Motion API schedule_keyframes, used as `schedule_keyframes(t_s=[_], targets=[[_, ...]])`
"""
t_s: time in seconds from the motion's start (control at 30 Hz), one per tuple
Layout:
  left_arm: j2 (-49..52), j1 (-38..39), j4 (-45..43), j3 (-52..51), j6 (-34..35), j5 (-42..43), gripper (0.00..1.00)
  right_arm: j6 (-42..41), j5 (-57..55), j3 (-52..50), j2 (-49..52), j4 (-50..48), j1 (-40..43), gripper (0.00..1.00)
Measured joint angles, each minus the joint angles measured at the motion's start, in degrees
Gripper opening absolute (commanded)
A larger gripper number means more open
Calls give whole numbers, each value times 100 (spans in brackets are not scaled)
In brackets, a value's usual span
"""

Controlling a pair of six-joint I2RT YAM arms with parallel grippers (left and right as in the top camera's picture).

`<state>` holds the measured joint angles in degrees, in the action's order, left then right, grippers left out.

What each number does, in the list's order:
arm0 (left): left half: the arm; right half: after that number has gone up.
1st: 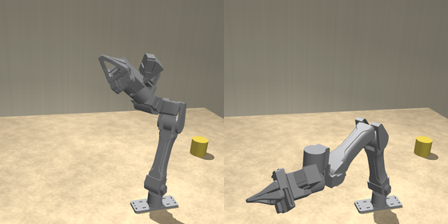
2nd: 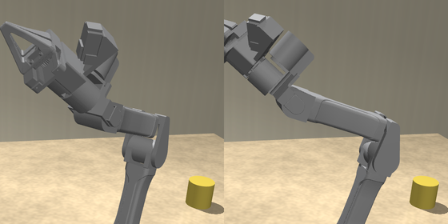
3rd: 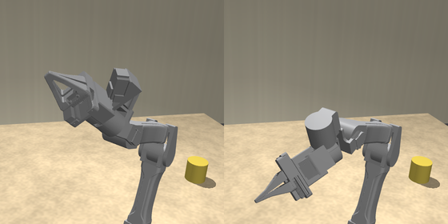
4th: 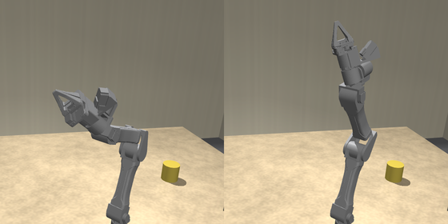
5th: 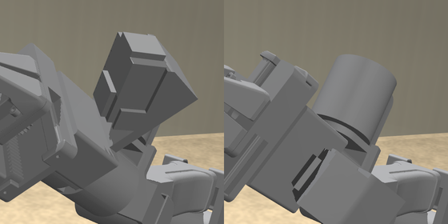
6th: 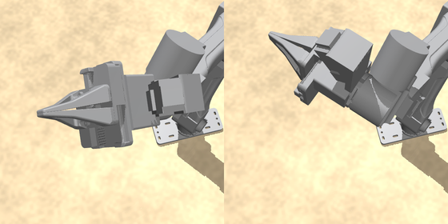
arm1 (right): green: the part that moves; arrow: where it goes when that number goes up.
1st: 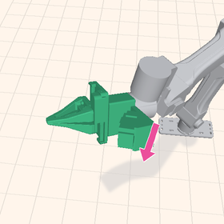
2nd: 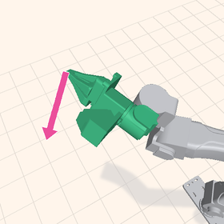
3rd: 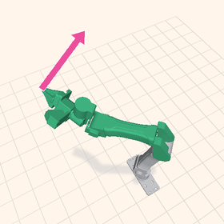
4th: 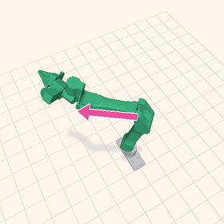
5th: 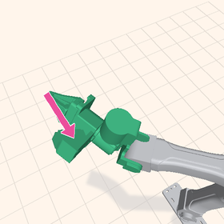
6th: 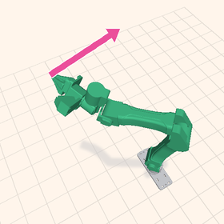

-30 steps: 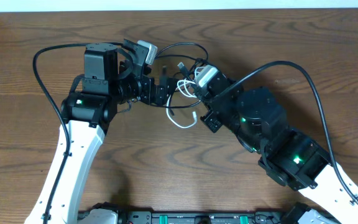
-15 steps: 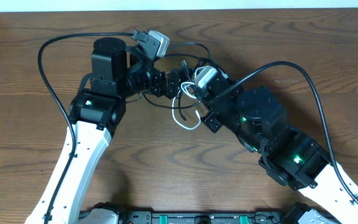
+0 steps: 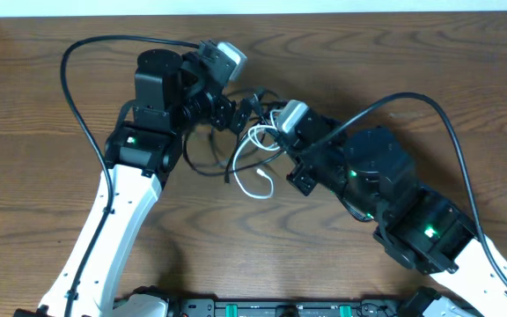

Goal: Untangle cables
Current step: 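Hold the cables with both grippers and pull the white loop apart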

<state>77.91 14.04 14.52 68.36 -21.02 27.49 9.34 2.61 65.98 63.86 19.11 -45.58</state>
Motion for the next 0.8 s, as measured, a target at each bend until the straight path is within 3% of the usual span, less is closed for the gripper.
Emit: schedule_keyframes(t_s=[0.6, 0.8], targets=[[44, 0, 1556, 0, -1587, 221, 98, 17, 20, 0, -83, 199, 0, 1], [35, 0, 1615, 0, -1873, 223, 100, 24, -203, 0, -98, 212, 0, 1]])
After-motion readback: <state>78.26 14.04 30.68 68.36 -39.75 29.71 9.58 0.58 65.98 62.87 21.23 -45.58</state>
